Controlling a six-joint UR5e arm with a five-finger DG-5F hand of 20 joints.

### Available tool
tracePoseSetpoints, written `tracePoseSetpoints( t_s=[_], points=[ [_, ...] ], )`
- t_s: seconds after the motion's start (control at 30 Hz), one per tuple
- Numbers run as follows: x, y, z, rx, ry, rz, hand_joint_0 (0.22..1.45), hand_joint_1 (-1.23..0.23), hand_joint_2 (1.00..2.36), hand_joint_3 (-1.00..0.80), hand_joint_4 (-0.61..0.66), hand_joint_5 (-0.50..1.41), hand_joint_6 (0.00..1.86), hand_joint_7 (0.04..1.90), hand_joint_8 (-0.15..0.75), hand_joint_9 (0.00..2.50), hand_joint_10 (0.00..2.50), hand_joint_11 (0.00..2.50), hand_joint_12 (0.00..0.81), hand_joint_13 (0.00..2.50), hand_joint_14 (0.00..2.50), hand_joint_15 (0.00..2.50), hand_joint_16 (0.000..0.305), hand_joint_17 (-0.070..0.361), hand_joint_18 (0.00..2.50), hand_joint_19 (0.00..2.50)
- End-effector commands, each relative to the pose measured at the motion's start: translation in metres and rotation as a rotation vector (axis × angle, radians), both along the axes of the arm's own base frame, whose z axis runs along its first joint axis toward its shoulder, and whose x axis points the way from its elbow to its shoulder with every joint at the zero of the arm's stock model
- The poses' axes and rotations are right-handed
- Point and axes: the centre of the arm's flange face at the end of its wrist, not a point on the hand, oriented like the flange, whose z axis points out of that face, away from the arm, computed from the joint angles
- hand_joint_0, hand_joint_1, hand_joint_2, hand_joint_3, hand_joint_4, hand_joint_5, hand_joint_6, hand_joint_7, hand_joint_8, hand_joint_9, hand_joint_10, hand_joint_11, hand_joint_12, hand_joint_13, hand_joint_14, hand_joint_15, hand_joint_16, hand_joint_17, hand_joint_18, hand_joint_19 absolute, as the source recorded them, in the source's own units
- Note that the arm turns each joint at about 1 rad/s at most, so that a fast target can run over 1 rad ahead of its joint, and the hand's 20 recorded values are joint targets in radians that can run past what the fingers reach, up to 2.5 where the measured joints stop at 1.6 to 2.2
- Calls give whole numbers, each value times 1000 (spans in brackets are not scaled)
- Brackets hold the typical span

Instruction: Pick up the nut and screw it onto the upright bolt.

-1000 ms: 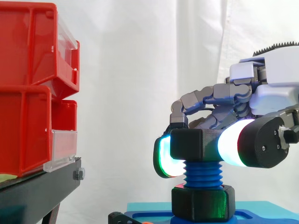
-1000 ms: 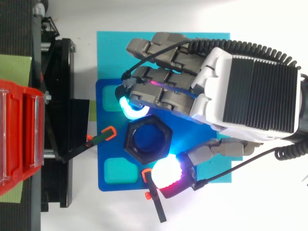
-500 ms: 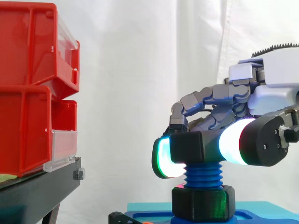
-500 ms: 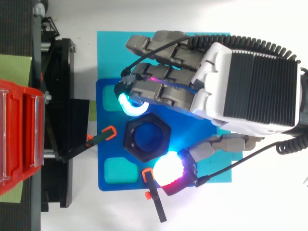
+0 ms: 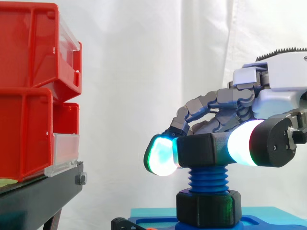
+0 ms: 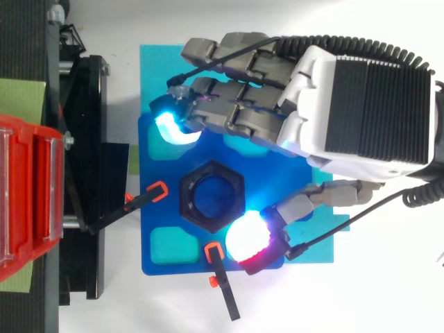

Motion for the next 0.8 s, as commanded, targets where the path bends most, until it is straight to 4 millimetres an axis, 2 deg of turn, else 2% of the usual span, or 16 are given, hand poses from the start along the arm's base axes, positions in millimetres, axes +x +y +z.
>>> tracePoseSetpoints(
  t_s=[0.0, 0.2, 0.53, 0.77],
  points=[
    [0, -2, 0, 0, -1, 4, 344, -409, 1000, -500, 200, -279, 501, 596, 322, 291, 0, 0, 455, 318, 0, 0, 67, 151, 326, 0],
    [1, -3, 2, 2, -15, 16, 350, -309, 1000, -500, 212, -259, 501, 646, 317, 234, 0, 0, 458, 250, 0, 0, 67, 150, 201, 0],
    [13, 8, 30, 5, -50, 34, 380, -87, 1000, -500, 228, -232, 502, 727, 314, 248, 0, 0, 445, 244, 0, 0, 64, 144, 160, 0],
    [13, 12, 34, 7, -41, 40, 405, -75, 1000, -500, 247, -211, 503, 812, 309, 265, 0, 0, 433, 248, 0, 0, 61, 137, 167, 0]
  ],
)
